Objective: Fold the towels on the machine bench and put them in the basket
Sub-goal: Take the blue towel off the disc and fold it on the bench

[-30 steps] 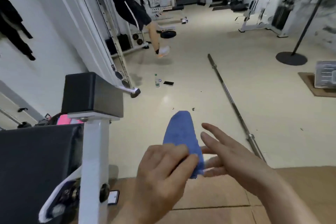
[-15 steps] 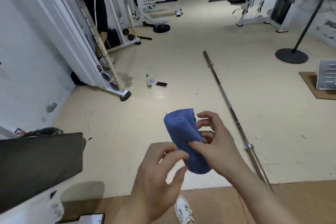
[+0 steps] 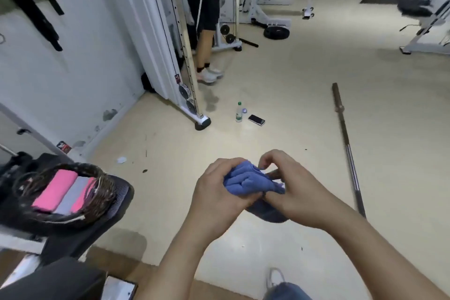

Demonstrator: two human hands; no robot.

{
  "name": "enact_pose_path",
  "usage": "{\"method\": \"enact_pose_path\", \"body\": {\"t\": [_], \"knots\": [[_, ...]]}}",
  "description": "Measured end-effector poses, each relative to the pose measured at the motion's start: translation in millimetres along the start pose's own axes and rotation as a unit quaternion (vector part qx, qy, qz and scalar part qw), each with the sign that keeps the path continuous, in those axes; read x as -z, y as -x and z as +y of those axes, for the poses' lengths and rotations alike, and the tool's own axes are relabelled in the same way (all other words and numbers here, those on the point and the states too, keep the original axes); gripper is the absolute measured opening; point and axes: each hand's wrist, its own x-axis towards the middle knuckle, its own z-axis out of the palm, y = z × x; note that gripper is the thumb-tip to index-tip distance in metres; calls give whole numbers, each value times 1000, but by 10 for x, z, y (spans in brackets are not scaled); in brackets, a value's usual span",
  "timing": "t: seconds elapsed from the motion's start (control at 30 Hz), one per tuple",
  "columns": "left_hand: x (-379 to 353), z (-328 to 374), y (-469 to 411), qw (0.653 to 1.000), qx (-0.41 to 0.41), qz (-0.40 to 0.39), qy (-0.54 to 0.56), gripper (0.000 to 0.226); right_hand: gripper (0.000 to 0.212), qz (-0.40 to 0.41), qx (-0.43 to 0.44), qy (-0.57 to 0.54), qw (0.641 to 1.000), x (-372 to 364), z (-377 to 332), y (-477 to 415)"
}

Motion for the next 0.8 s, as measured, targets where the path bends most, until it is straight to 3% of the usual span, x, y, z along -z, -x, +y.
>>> {"method": "enact_pose_path", "body": {"t": [0.07,0.17,0.33,0.43,0.63,0.8], "knots": [[105,-137,-234,998,38,46,33,38,42,-99,-18,-9,995,61,87,-407],[288,-350,-581,990,72,99,65,37,48,-221,14,105,970,183,223,-1094],[504,-689,-1120,972,118,190,71,37,43,-324,68,189,925,272,309,-2289],[609,-865,-1339,941,152,288,92,34,38,-383,98,221,892,229,292,-2883],[984,-1113,-1458,864,232,428,129,47,16,-364,199,194,889,-247,4,-3684],[1548,-1370,-1359,817,263,499,124,42,19,-359,288,193,867,-1018,-362,-4186]]}}
